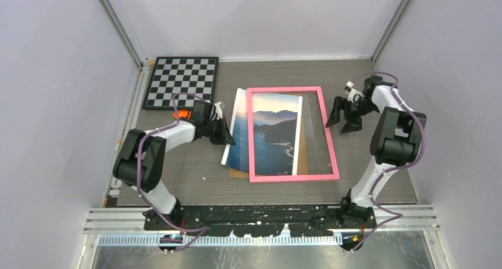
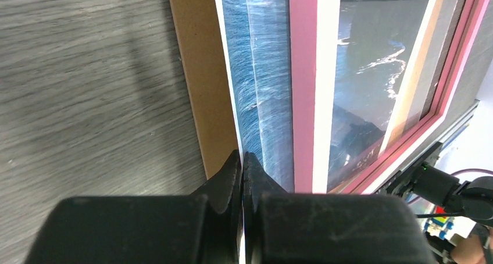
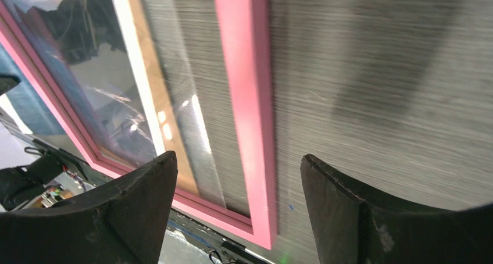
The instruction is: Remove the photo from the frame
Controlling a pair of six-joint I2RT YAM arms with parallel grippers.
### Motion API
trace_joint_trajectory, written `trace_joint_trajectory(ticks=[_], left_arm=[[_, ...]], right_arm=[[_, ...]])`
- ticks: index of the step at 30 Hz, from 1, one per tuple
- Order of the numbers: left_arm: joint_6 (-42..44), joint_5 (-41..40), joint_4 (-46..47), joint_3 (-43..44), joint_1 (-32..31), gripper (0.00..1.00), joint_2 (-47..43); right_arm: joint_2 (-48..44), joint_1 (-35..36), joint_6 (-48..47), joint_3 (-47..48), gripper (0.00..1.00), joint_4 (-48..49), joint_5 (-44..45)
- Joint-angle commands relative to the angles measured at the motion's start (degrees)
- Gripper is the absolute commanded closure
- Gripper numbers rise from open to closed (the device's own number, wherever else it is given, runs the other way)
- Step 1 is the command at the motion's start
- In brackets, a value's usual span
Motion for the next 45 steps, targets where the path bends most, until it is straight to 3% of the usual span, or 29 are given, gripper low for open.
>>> trace_joint_trajectory(ticks=[1,8,12,22,31,38,45], left_arm=[[3.4,-2.5,-2.6,1.8,0.3,1.00,-3.7],[4.5,-4.1,-4.7,3.4,0.3,1.00,-4.3],[6.7,-7.4,-8.3,5.5,0.4,1.00,-5.5],[9.3,-10.6,-14.7,10.3,1.3,1.00,-10.0],[13.1,-11.5,-20.3,14.3,2.3,1.00,-14.1],[15.8,-16.8,-25.6,27.3,3.4,1.00,-16.5],[13.1,-12.2,-27.9,43.6,3.3,1.00,-12.4]], right_arm=[[-0.5,-1.7,-1.5,-0.3,0.18,-2.5,0.9],[4.6,-0.2,-1.7,-1.8,0.20,-2.3,-0.2],[7.1,2.7,-2.0,-2.7,0.27,-2.2,-2.9],[6.4,10.6,0.9,-3.2,0.31,1.3,-5.1],[6.6,15.3,3.1,-2.1,0.32,5.0,-1.8],[7.0,15.4,2.8,-1.8,0.32,5.2,-0.1],[6.2,15.5,3.4,-0.2,0.31,4.9,0.9]])
